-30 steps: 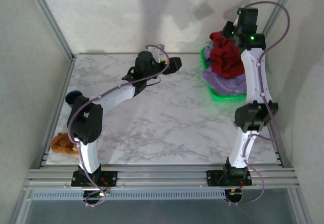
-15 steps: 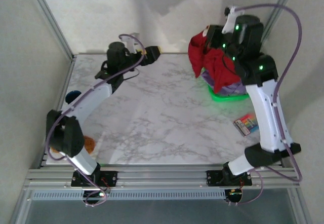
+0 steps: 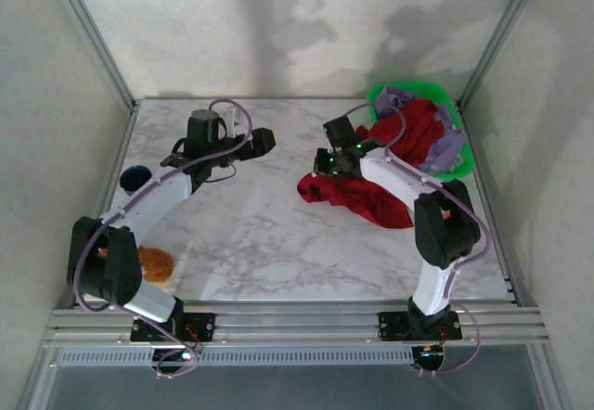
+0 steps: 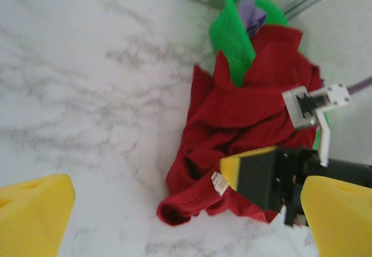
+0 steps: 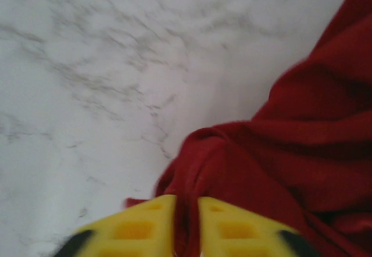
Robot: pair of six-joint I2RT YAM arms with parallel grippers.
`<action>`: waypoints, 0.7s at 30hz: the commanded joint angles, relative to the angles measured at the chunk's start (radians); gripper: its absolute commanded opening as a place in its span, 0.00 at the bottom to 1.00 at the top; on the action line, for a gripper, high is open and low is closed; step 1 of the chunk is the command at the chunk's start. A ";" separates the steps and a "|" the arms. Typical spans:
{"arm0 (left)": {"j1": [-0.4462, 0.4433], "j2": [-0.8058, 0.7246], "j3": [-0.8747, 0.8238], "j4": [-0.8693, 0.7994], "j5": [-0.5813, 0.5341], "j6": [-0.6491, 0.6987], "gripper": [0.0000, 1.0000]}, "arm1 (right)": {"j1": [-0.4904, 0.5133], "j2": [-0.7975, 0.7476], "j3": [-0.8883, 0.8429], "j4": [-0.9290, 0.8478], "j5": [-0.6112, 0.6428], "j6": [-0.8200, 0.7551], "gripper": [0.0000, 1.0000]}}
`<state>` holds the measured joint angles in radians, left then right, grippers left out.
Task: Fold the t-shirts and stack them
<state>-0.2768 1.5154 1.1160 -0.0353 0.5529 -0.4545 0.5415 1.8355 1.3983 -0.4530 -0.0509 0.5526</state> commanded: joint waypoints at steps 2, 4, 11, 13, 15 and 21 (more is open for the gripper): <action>0.012 -0.017 -0.001 -0.022 0.030 -0.020 1.00 | 0.009 -0.113 0.032 0.077 0.019 0.030 0.56; 0.007 -0.009 -0.002 -0.040 0.027 -0.015 0.99 | 0.009 -0.159 0.042 0.026 0.063 0.010 0.63; -0.168 0.075 0.070 -0.197 -0.126 0.060 0.90 | -0.051 -0.384 -0.032 -0.208 0.209 0.017 0.72; -0.225 0.105 0.067 -0.159 -0.146 0.050 0.85 | -0.100 -0.454 -0.084 -0.278 0.212 0.065 0.74; -0.260 0.156 0.088 -0.141 -0.159 0.033 0.79 | -0.157 -0.525 -0.158 -0.307 0.179 0.108 0.74; -0.373 0.354 0.315 -0.265 -0.261 0.109 0.71 | -0.273 -0.719 -0.389 -0.345 0.161 0.173 0.75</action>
<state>-0.6170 1.8194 1.3266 -0.2226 0.3717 -0.3973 0.2909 1.1645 1.0725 -0.7200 0.1097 0.6716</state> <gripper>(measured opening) 0.715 0.751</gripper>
